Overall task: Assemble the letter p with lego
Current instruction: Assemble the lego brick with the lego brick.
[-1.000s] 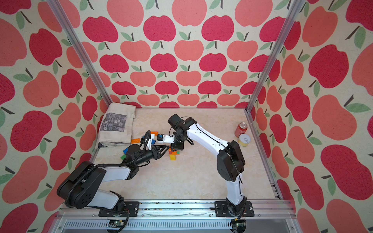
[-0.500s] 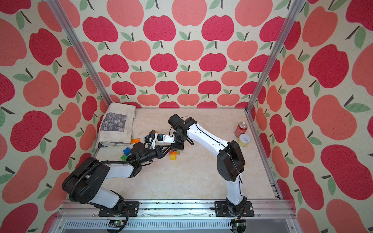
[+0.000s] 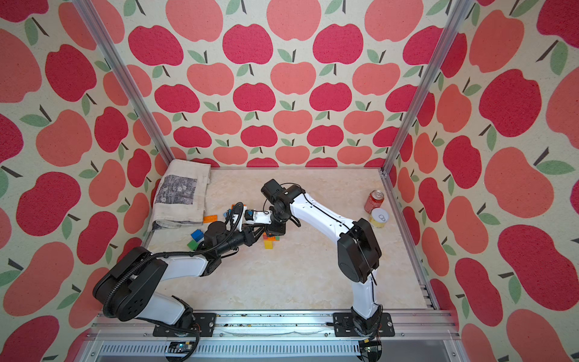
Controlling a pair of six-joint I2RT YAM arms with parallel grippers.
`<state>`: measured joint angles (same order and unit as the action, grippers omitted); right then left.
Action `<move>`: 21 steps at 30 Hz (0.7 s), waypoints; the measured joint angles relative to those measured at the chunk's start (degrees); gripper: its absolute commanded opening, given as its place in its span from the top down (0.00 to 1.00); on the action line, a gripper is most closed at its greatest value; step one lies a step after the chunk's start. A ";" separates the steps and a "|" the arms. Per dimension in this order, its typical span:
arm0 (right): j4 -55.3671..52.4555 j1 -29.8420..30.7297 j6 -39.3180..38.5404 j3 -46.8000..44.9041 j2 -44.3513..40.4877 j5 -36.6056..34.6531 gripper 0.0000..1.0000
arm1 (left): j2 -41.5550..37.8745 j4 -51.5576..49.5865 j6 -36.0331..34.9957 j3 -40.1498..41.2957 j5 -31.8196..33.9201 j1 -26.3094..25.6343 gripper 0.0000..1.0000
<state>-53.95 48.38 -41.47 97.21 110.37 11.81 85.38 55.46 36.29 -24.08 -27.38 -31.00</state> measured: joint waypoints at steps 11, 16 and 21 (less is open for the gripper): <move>5.27 -0.48 3.30 -3.96 -6.56 1.07 0.47 | -0.02 0.07 0.00 0.09 1.09 -0.07 0.70; 9.05 -0.92 5.01 -5.44 -11.65 1.31 0.56 | -0.11 0.02 0.02 0.13 1.14 -0.07 0.70; 11.63 -0.87 5.29 -7.41 -11.96 0.61 0.56 | -0.17 -0.02 0.00 0.13 1.42 -0.17 0.70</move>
<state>-42.33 47.51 -36.18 89.80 98.41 12.43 85.21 55.44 36.29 -23.94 -25.96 -31.18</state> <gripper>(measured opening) 0.438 0.305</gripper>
